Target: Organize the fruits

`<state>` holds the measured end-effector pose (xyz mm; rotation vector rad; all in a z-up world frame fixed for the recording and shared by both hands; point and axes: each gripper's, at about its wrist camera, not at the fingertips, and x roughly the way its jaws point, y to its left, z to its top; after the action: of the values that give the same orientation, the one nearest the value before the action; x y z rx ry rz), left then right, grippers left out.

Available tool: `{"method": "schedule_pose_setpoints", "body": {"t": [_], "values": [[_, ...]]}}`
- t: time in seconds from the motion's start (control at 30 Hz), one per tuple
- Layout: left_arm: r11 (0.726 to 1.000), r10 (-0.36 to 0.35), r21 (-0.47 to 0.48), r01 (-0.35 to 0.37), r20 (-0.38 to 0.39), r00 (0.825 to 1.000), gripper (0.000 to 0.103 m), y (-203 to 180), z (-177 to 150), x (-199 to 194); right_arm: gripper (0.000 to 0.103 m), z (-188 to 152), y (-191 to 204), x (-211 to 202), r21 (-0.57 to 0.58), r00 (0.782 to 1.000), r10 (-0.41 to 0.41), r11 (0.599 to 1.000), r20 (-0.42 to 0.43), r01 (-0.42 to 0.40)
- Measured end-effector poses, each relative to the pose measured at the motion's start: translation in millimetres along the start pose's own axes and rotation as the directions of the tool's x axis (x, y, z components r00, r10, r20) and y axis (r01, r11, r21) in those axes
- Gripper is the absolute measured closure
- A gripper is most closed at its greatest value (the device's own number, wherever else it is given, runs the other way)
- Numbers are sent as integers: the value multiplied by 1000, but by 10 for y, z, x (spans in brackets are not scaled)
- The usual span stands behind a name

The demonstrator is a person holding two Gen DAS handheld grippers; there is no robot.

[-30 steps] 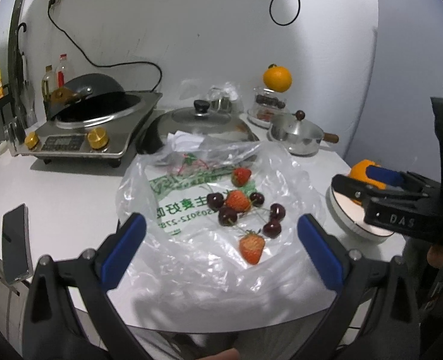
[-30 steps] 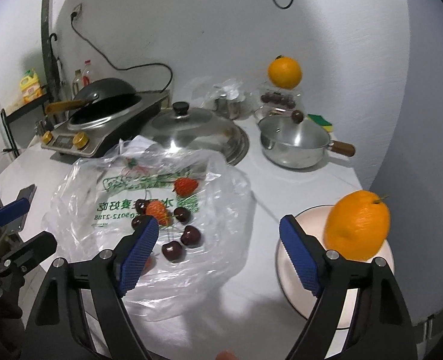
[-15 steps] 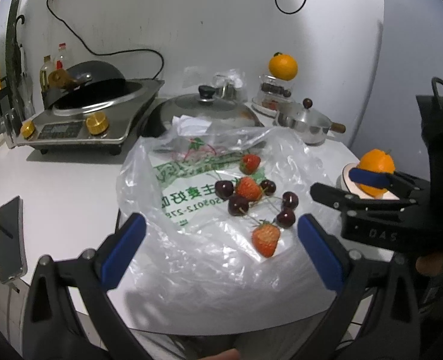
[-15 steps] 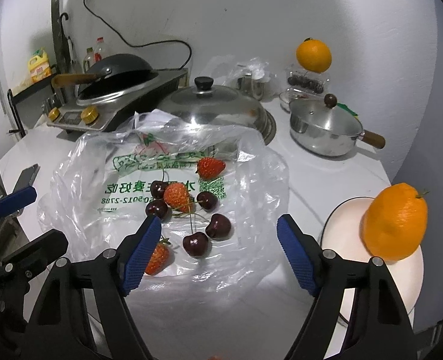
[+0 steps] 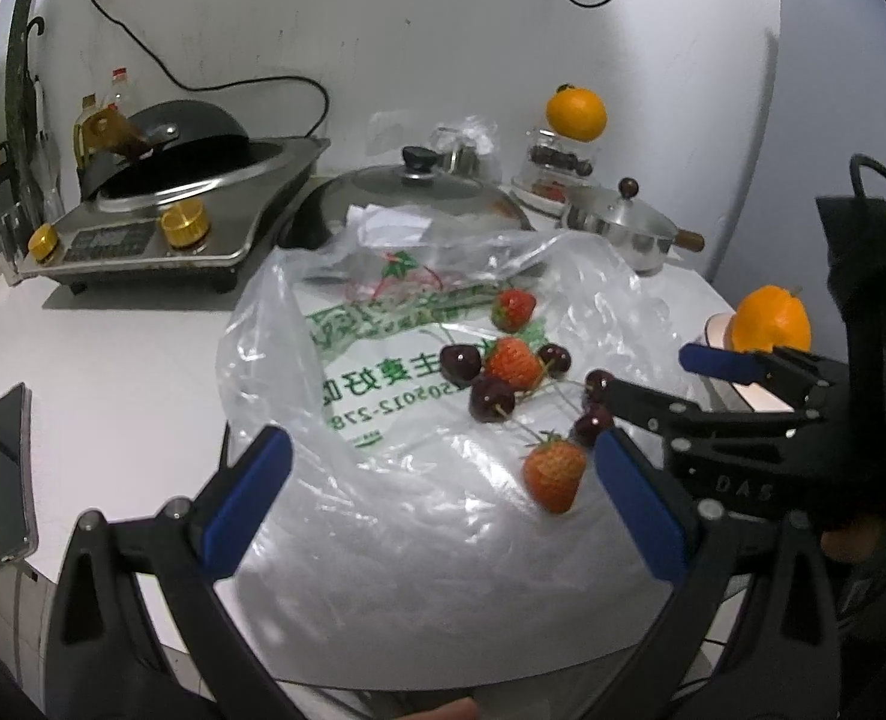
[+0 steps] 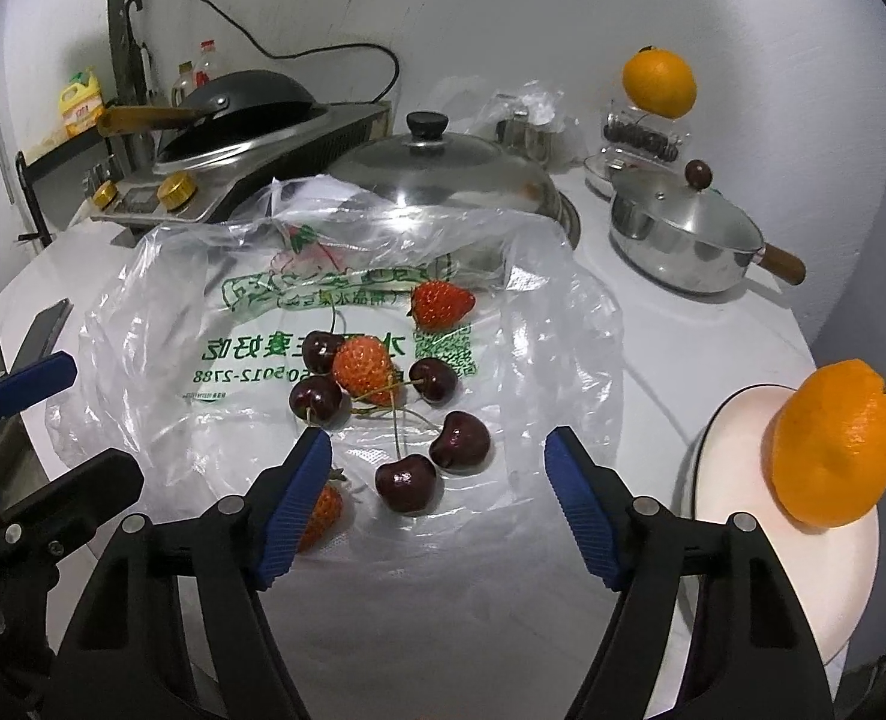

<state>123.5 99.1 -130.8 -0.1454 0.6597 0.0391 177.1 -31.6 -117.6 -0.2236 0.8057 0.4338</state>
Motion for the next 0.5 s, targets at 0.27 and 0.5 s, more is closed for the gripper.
{"method": "schedule_pose_setpoints", "body": {"t": [0.27, 0.5], "values": [[1000, -1, 3, 1, -13, 1000, 1, 16, -18, 76, 37, -53, 17, 177, 1, 999, 31, 1000, -42, -31], [1000, 1, 13, 0, -26, 1000, 1, -4, -31, 156, 41, -93, -3, 289, 19, 995, 70, 997, -67, -69]]}}
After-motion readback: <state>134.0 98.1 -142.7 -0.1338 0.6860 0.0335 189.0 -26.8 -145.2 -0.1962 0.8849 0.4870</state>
